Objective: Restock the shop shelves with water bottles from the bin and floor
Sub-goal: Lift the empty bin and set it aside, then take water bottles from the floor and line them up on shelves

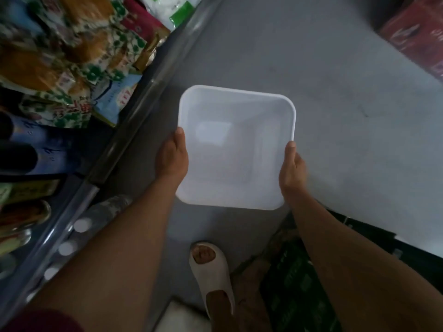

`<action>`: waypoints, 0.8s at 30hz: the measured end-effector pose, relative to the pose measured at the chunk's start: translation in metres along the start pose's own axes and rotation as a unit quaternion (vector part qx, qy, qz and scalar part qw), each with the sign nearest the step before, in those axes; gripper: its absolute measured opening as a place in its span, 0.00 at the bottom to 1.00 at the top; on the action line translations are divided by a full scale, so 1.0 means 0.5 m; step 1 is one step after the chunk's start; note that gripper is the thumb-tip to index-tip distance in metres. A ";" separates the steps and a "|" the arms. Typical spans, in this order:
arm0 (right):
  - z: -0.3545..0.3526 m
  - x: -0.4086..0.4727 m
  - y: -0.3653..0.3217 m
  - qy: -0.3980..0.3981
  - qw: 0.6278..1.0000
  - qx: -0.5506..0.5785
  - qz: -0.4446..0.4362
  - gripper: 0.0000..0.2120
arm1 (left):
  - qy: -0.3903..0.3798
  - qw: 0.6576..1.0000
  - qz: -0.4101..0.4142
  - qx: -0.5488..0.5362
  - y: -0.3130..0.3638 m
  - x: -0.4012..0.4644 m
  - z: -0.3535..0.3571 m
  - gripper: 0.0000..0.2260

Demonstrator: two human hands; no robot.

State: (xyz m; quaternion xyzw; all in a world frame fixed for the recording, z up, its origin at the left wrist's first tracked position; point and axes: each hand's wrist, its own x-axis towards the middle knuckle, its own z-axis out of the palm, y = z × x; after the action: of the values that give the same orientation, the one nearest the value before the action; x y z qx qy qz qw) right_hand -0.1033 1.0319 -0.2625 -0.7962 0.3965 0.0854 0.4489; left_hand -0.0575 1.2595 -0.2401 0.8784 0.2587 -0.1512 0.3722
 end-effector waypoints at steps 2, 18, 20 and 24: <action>0.014 0.004 0.004 -0.002 1.000 0.010 -0.017 0.32 | 0.011 1.000 0.011 -0.011 -0.016 0.009 0.007 0.22; 0.040 0.000 -0.038 0.003 0.988 -0.148 -0.030 0.27 | -0.039 0.997 0.068 -0.015 -0.076 0.005 -0.051 0.18; 0.037 -0.024 -0.060 0.012 0.980 -0.195 -0.034 0.24 | -0.045 0.998 0.052 0.003 -0.081 -0.018 -0.092 0.19; 0.036 -0.104 -0.113 0.030 0.952 -0.295 -0.069 0.22 | -0.036 0.998 0.035 0.031 -0.098 -0.077 -0.190 0.20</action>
State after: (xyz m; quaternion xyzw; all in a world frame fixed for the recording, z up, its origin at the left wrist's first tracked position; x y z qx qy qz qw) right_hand -0.0942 1.0906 -0.2111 -0.9207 0.3112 0.1438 0.1863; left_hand -0.1101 1.3447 -0.1865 0.8919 0.2100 -0.1773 0.3592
